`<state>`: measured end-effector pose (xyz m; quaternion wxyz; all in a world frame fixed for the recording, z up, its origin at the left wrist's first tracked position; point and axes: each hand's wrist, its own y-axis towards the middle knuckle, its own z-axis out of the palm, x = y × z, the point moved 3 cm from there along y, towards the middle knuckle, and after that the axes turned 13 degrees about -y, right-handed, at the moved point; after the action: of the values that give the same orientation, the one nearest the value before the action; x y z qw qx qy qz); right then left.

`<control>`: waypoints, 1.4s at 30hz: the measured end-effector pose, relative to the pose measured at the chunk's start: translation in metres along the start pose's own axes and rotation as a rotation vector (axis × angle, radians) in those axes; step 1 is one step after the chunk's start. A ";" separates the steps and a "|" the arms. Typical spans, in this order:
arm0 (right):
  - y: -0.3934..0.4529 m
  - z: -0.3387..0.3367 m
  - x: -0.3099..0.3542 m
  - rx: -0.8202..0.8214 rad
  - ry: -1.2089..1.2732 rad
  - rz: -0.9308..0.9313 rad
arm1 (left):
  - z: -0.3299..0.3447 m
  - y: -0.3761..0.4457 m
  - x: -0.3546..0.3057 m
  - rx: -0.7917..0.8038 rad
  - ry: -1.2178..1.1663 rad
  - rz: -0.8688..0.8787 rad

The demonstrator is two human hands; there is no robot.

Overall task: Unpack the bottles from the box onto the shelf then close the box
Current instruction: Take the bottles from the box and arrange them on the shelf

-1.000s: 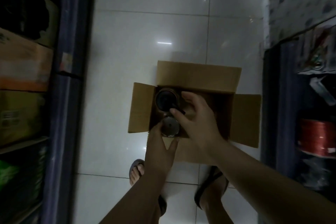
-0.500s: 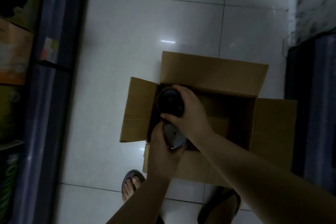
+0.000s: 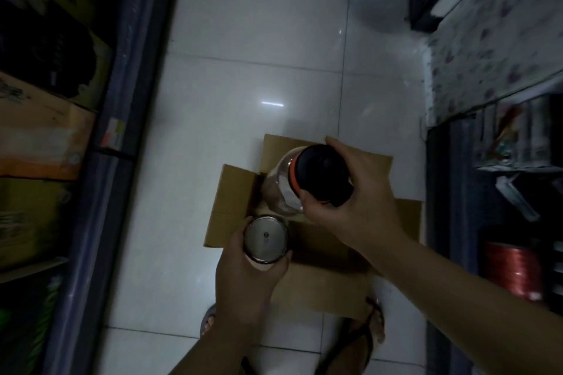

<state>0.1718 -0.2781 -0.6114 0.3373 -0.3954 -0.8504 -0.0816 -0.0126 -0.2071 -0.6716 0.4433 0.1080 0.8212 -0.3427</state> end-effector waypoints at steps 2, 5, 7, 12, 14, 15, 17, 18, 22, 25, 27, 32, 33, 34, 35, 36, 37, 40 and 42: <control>-0.003 -0.046 0.019 -0.052 -0.017 0.000 | -0.013 -0.012 -0.041 0.022 -0.014 0.054; -0.008 -0.125 0.054 -0.108 -0.009 0.020 | -0.033 -0.033 -0.118 0.058 -0.060 0.158; -0.011 -0.181 0.080 -0.141 -0.030 0.009 | -0.047 -0.048 -0.175 0.098 -0.092 0.241; -0.032 -0.320 0.157 -0.273 -0.129 -0.071 | -0.082 -0.094 -0.314 0.184 -0.147 0.434; -0.046 -0.370 0.188 -0.322 -0.140 -0.085 | -0.097 -0.117 -0.365 0.208 -0.163 0.515; -0.053 -0.393 0.204 -0.344 -0.141 -0.096 | -0.104 -0.129 -0.389 0.211 -0.162 0.567; -0.070 -0.438 0.235 -0.388 -0.167 -0.133 | -0.120 -0.153 -0.432 0.224 -0.182 0.646; -0.079 -0.459 0.251 -0.411 -0.179 -0.144 | -0.128 -0.165 -0.452 0.242 -0.210 0.679; -0.118 -0.538 0.319 -0.487 -0.221 -0.191 | -0.157 -0.210 -0.531 0.345 -0.295 0.812; -0.144 -0.589 0.361 -0.483 -0.248 -0.125 | -0.176 -0.240 -0.587 0.435 -0.343 0.881; -0.162 -0.620 0.386 -0.483 -0.277 -0.071 | -0.188 -0.260 -0.623 0.500 -0.385 0.922; -0.209 -0.693 0.450 -0.593 -0.454 -0.008 | -0.214 -0.310 -0.708 0.640 -0.474 1.008; -0.220 -0.706 0.462 -0.624 -0.500 0.003 | -0.217 -0.318 -0.723 0.663 -0.495 1.026; -0.231 -0.718 0.472 -0.645 -0.535 0.017 | -0.220 -0.327 -0.738 0.689 -0.514 1.043; -0.242 -0.730 0.482 -0.661 -0.548 0.028 | -0.221 -0.336 -0.752 0.715 -0.526 1.062; -0.253 -0.742 0.490 -0.677 -0.541 0.039 | -0.221 -0.345 -0.765 0.741 -0.532 1.082; -0.264 -0.753 0.497 -0.695 -0.529 0.056 | -0.221 -0.355 -0.778 0.770 -0.537 1.096; -0.296 -0.783 0.512 -0.766 -0.531 0.115 | -0.215 -0.382 -0.814 0.844 -0.563 1.093; -0.314 -0.800 0.518 -0.815 -0.496 0.135 | -0.206 -0.399 -0.834 0.866 -0.566 1.078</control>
<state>0.1128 -0.4940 0.3663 -0.0537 -0.5571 -0.7765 -0.2895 0.1472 -0.2621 0.2605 0.6622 0.5681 0.3006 -0.3853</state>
